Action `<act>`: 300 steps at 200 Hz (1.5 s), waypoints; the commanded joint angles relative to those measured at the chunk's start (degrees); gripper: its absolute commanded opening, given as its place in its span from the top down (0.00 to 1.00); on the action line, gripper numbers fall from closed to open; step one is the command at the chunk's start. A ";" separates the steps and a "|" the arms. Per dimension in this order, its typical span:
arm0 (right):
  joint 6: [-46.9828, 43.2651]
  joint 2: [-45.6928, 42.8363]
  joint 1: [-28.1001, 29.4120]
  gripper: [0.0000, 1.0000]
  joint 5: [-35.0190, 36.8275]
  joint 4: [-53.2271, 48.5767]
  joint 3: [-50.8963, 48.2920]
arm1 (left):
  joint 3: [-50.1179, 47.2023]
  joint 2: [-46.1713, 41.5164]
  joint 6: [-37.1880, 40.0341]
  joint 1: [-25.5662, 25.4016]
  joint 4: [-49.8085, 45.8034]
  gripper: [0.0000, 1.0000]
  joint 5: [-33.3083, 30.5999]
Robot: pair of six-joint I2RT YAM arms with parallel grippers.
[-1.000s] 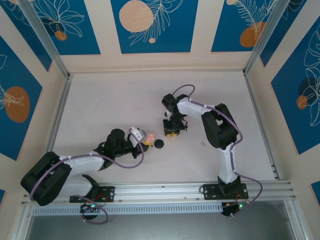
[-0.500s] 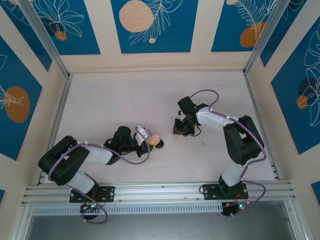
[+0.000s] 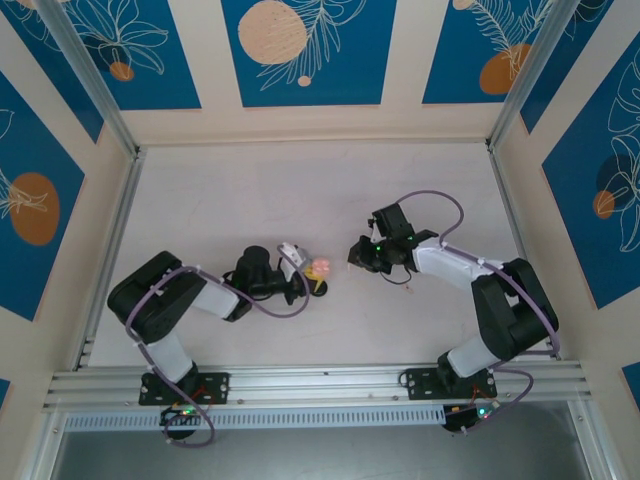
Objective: Insert wireless bluetooth earbuds into charging case
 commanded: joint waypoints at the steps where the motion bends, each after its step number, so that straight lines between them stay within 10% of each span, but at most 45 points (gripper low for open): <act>1: 3.09 -2.69 -0.27 0.83 -1.48 6.04 -2.21 | 1.29 2.37 -2.49 -0.11 6.70 0.93 1.15; 300: 5.14 -6.96 10.19 0.83 6.39 18.42 -4.70 | 1.47 11.86 -12.86 -0.10 23.52 0.94 -0.55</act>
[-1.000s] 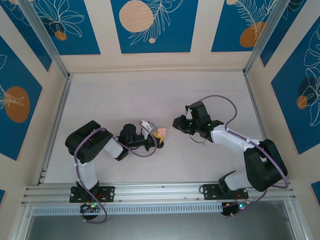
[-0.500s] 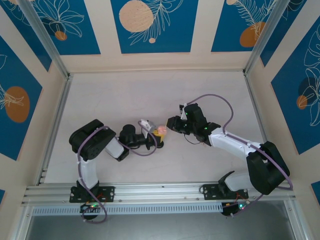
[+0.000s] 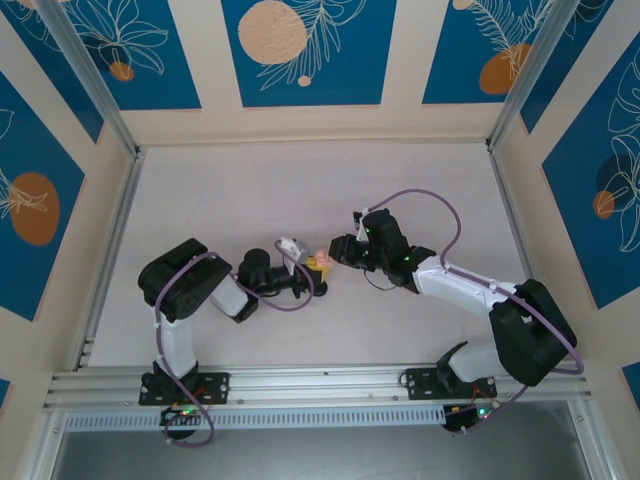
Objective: Insert wireless bluetooth earbuds into charging case
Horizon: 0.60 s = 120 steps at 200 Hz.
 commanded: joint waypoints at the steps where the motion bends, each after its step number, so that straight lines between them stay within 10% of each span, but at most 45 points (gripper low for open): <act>1: 0.44 0.67 0.64 0.83 1.41 1.92 -0.15 | 0.07 0.65 -1.15 -0.11 3.01 0.94 0.17; 120: 0.21 0.67 1.61 0.83 2.65 2.94 -2.34 | 0.68 -0.09 -2.25 -0.12 3.03 0.95 0.33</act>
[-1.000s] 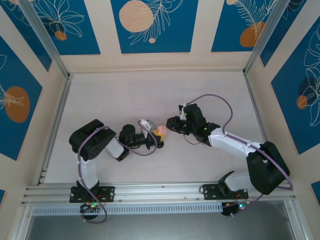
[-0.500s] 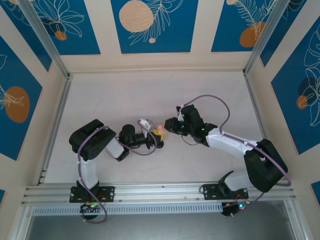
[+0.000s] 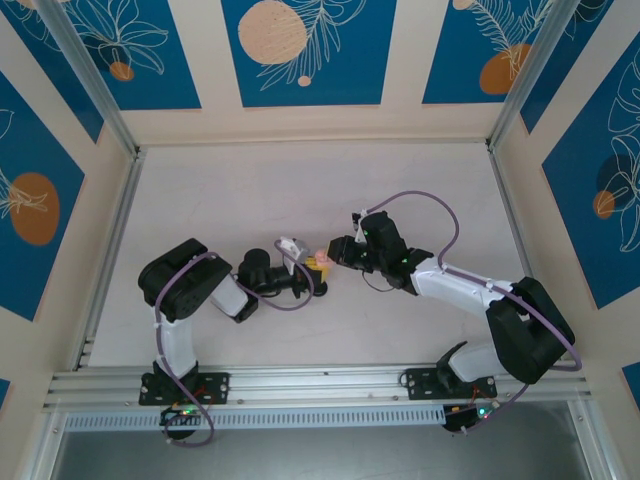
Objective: Insert wireless bluetooth earbuds into charging case
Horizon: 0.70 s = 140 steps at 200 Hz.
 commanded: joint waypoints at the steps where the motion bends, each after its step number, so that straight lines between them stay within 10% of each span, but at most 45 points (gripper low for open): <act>1: 0.16 0.07 0.78 0.83 1.20 0.40 -1.28 | 0.68 -0.13 -1.05 -0.07 3.02 0.95 0.28; 140: -0.16 1.22 1.59 0.83 1.80 -1.59 -1.19 | 1.47 -1.38 -0.93 -0.11 3.02 0.94 1.74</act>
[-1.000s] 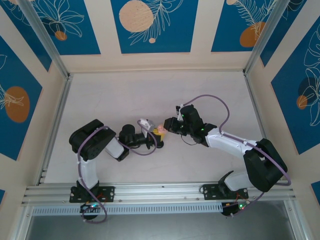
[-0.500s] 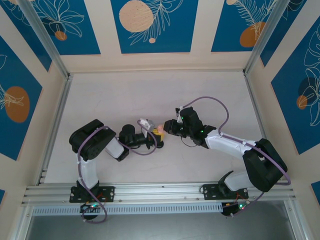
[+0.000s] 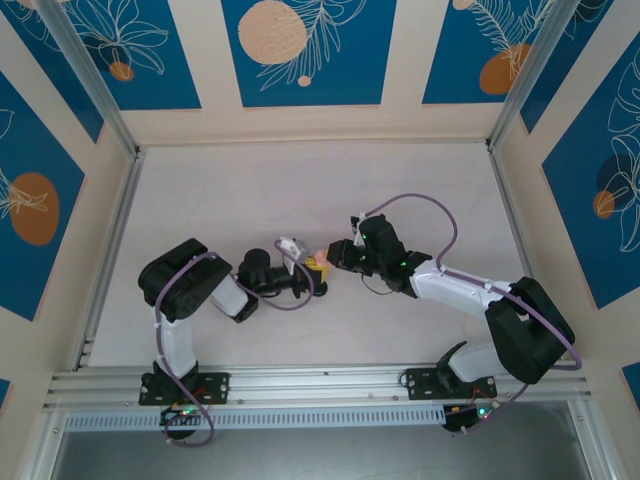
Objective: Insert wireless bluetooth earbuds into charging case
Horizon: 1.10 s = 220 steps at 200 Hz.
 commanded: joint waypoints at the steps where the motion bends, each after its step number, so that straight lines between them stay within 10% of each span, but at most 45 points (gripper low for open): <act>1: -0.14 1.20 0.63 0.83 1.11 -2.22 -0.15 | 1.45 -1.33 -0.53 -0.11 3.26 0.94 1.68; 220: -1.69 -3.42 0.80 0.58 1.18 -4.47 0.16 | 1.12 -2.18 1.52 -0.08 3.25 0.94 2.79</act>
